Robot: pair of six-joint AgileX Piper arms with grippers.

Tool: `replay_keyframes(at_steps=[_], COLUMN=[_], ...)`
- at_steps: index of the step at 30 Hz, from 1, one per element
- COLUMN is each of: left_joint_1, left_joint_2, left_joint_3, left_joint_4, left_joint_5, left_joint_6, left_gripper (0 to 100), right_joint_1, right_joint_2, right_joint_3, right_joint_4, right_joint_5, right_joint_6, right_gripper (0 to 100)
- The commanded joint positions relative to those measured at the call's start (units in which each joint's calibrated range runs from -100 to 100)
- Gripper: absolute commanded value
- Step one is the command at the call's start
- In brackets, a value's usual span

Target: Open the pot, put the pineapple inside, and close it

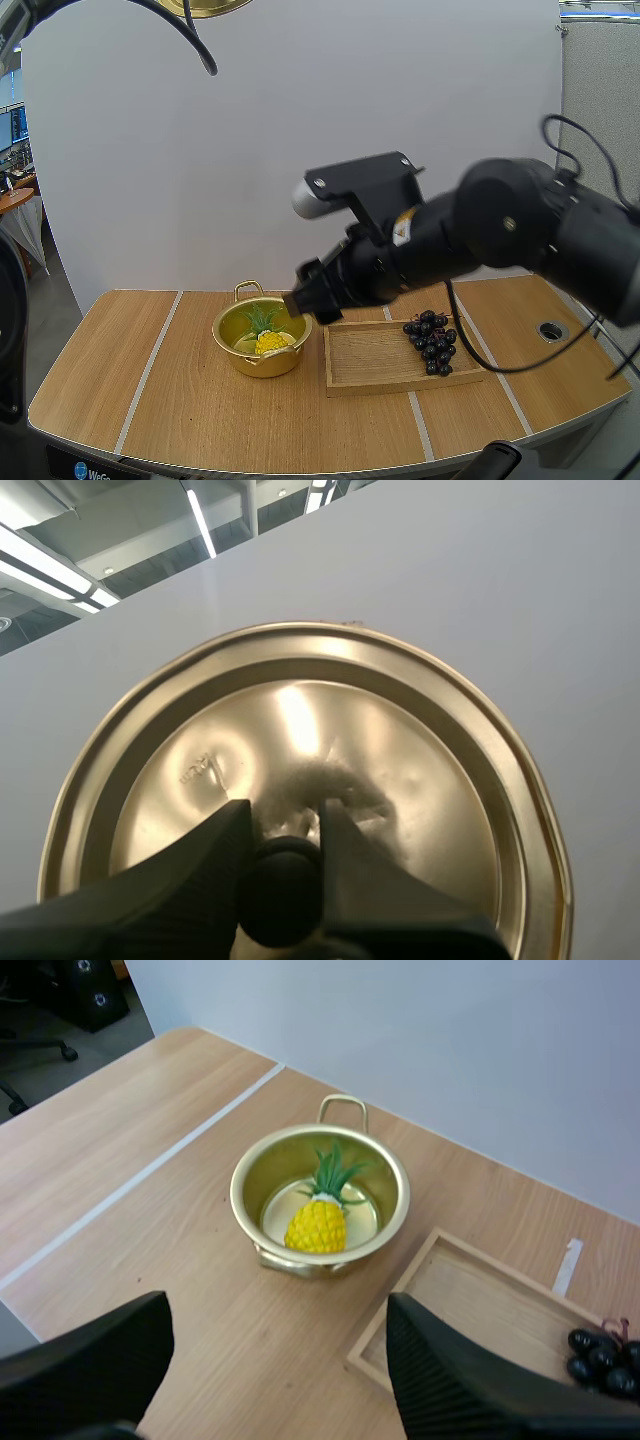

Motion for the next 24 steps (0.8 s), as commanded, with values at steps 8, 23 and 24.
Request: replay_keyframes(at_steps=[8,23,24], left_joint_1=[0.02,0.02,0.02], left_joint_2=[-0.45,-0.45,-0.45], left_joint_3=[-0.5,-0.5,-0.5], left_joint_4=[0.09,0.09,0.09], left_joint_5=[-2.62,-2.62,-2.62], left_joint_6=[-0.34,-0.34,-0.34], left_gripper=[0,0,0], right_joint_1=[-0.17,-0.17,-0.17], right_joint_2=[-10.15,-10.15,-10.15], right_joint_3=[3.14,3.14,3.14], right_joint_4=[-3.87,-3.27,-3.27], right_joint_5=[10.09,13.31,13.31], right_joint_6=[4.26,5.17,5.17], right_gripper=[38,0,0])
